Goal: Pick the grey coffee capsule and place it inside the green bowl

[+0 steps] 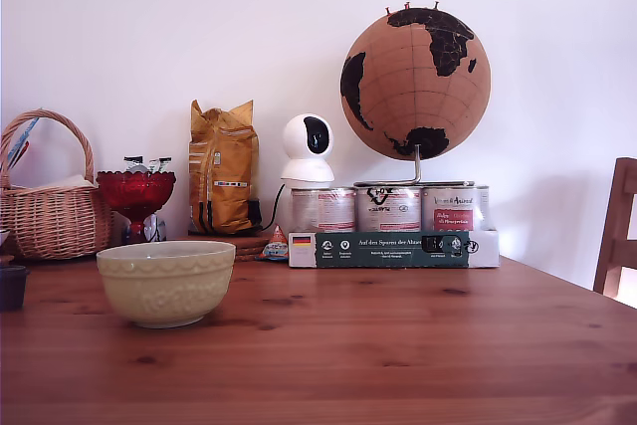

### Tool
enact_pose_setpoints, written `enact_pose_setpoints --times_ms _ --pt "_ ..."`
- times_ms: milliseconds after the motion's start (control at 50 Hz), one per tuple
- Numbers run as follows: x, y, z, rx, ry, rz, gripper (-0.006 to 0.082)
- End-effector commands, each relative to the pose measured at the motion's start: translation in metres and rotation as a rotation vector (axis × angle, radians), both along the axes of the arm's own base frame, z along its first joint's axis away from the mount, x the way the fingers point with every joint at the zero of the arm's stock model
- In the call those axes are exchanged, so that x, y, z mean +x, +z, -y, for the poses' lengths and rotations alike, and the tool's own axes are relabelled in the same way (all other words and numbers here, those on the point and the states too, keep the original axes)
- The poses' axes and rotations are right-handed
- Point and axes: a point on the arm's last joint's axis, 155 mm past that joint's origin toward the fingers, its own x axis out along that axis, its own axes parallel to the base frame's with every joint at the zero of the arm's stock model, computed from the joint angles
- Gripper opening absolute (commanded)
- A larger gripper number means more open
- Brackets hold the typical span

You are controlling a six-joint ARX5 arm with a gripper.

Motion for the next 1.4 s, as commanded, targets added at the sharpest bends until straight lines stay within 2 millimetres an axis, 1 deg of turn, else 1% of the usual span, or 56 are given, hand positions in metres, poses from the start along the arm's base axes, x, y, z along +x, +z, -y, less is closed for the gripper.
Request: enact_pose_setpoints --times_ms 0,60,140,280,340,400,480,600,640,700,760,840,1000,1120,1200,1260,1360,1380 --pt "0.001 -0.002 0.000 -0.003 0.001 0.006 -0.0020" --pt "0.001 0.003 0.000 -0.005 0.001 0.027 -0.0019" --pt "0.001 0.018 0.001 -0.006 -0.007 0.085 -0.0019" --pt "-0.004 0.059 0.008 -0.060 -0.049 0.252 -0.0019" --pt "-0.008 0.078 0.010 -0.112 -0.066 0.323 -0.0019" --pt "-0.012 0.092 0.012 -0.176 -0.089 0.363 -0.0019" --pt "-0.017 0.106 0.014 -0.237 -0.111 0.388 -0.0019" --pt "-0.024 0.127 0.015 -0.279 -0.126 0.408 -0.0019" --pt "-0.024 0.131 0.014 -0.280 -0.120 0.391 -0.0019" --pt "-0.021 0.131 0.013 -0.281 -0.103 0.343 -0.0019" --pt "-0.013 0.125 0.012 -0.285 -0.089 0.272 -0.0019" --pt "0.002 0.108 0.011 -0.289 -0.070 0.172 -0.0019" --pt "0.029 0.057 0.004 -0.258 -0.007 -0.027 -0.0019" --pt "0.045 0.012 0.003 -0.223 0.017 -0.189 -0.0013" --pt "0.055 -0.010 0.003 -0.190 0.018 -0.260 0.0003" --pt "0.062 -0.021 0.004 -0.156 0.009 -0.289 0.0081" --pt "0.071 -0.037 0.006 -0.097 -0.014 -0.328 0.0298" --pt "0.072 -0.041 0.006 -0.096 -0.014 -0.338 0.0330"
